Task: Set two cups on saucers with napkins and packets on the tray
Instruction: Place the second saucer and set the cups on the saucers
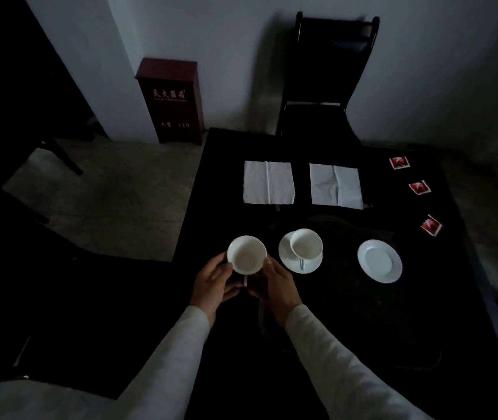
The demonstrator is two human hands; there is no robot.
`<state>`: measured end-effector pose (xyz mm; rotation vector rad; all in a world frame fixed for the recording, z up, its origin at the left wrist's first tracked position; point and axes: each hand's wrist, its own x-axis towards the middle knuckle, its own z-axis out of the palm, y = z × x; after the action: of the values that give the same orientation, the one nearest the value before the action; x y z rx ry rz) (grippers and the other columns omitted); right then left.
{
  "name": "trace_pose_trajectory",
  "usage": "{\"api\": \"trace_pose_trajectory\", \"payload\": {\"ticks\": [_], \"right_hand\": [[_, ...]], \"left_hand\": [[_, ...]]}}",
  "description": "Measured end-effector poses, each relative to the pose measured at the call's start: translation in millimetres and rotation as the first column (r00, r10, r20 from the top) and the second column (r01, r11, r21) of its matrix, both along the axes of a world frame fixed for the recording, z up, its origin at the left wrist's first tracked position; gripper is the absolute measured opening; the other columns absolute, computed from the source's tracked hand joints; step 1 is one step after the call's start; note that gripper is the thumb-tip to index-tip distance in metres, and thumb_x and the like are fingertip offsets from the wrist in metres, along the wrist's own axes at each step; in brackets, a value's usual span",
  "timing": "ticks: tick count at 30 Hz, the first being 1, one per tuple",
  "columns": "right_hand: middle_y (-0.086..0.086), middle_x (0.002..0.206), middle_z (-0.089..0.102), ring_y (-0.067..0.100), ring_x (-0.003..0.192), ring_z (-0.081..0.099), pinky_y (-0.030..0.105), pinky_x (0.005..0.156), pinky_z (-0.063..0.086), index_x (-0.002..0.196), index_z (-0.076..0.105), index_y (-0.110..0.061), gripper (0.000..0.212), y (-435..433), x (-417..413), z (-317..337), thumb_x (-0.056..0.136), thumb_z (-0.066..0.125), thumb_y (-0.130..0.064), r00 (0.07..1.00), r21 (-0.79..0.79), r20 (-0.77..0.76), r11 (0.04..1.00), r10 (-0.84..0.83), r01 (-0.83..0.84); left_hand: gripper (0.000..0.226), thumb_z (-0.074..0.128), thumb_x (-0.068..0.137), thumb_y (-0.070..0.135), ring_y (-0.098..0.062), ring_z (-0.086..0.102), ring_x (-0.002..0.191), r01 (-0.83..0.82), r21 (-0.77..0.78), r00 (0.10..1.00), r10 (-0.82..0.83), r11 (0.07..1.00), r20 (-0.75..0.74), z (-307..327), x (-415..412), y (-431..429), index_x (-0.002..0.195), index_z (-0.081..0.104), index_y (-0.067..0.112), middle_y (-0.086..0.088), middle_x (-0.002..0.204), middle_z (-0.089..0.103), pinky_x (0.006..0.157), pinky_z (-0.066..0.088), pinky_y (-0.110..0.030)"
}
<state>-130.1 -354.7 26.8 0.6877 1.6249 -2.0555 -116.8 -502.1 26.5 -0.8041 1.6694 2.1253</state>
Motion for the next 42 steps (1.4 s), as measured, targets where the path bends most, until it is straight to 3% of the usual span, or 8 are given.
{"api": "trace_pose_trajectory", "payload": {"ticks": [5,9,13,18,22,26,32,42], "right_hand": [[0.014,0.121,0.072,0.034,0.112,0.069,0.052,0.094,0.056,0.132,0.064,-0.022,0.032,18,37,5,0.108,0.044,-0.028,0.999,-0.012,-0.018,0.999,-0.035,0.035],[0.0,0.098,0.08,0.019,0.089,0.077,0.039,0.077,0.061,0.124,0.067,-0.031,0.027,34,61,8,0.107,0.045,-0.031,0.998,0.009,-0.031,0.998,-0.055,0.055],[-0.002,0.098,0.08,0.018,0.089,0.076,0.034,0.069,0.06,0.116,0.071,-0.036,0.026,52,79,7,0.106,0.048,-0.032,0.996,0.043,-0.024,0.995,-0.091,0.092],[0.005,0.112,0.077,0.026,0.103,0.074,0.045,0.086,0.06,0.114,0.073,-0.038,0.025,82,95,3,0.105,0.049,-0.036,0.995,0.044,-0.013,0.994,-0.099,0.099],[0.005,0.11,0.077,0.025,0.1,0.074,0.04,0.078,0.06,0.106,0.075,-0.04,0.026,108,97,2,0.105,0.049,-0.035,0.991,0.048,0.003,0.99,-0.131,0.13],[0.007,0.113,0.075,0.027,0.102,0.072,0.04,0.077,0.059,0.113,0.072,-0.036,0.025,142,94,3,0.106,0.048,-0.033,0.989,0.026,0.013,0.989,-0.148,0.147],[0.001,0.103,0.077,0.019,0.09,0.073,0.036,0.07,0.058,0.109,0.071,-0.035,0.024,200,85,-2,0.106,0.047,-0.031,0.986,0.004,0.037,0.987,-0.16,0.16],[0.007,0.111,0.073,0.025,0.098,0.069,0.04,0.076,0.057,0.122,0.066,-0.031,0.027,283,58,-14,0.108,0.043,-0.028,0.987,-0.016,0.067,0.989,-0.149,0.15]], "left_hand": [[0.026,0.056,0.101,0.025,-0.02,0.077,0.091,0.053,0.017,0.998,-0.052,0.998,-0.047,9,35,13,0.122,0.06,0.041,0.01,0.117,0.07,0.078,0.055,-0.035],[0.026,0.054,0.102,0.024,-0.017,0.077,0.089,0.084,0.023,0.995,-0.083,0.996,-0.063,12,55,28,0.119,0.059,0.043,0.013,0.115,0.069,0.072,0.055,-0.029],[0.028,0.055,0.102,0.024,-0.021,0.076,0.093,0.108,0.036,0.992,-0.106,0.993,-0.063,11,69,47,0.126,0.059,0.038,0.012,0.115,0.069,0.074,0.057,-0.03],[0.031,0.055,0.102,0.025,-0.013,0.077,0.089,0.141,0.044,0.988,-0.138,0.989,-0.07,11,83,74,0.132,0.057,0.036,0.01,0.119,0.069,0.076,0.058,-0.031],[0.027,0.054,0.102,0.024,-0.014,0.077,0.09,0.162,0.037,0.984,-0.159,0.986,-0.076,14,82,101,0.125,0.057,0.038,0.011,0.117,0.069,0.077,0.058,-0.032],[0.03,0.054,0.103,0.024,-0.014,0.076,0.091,0.174,0.016,0.982,-0.172,0.985,-0.072,14,76,137,0.13,0.056,0.036,0.012,0.117,0.067,0.077,0.059,-0.029],[0.03,0.053,0.103,0.023,-0.02,0.076,0.095,0.174,-0.014,0.984,-0.175,0.985,-0.044,11,66,197,0.13,0.056,0.035,0.004,0.124,0.067,0.077,0.059,-0.031],[0.038,0.049,0.105,0.021,-0.023,0.074,0.097,0.153,-0.049,0.988,-0.151,0.987,0.032,-1,43,287,0.142,0.051,0.027,-0.002,0.134,0.062,0.083,0.057,-0.036]]}}
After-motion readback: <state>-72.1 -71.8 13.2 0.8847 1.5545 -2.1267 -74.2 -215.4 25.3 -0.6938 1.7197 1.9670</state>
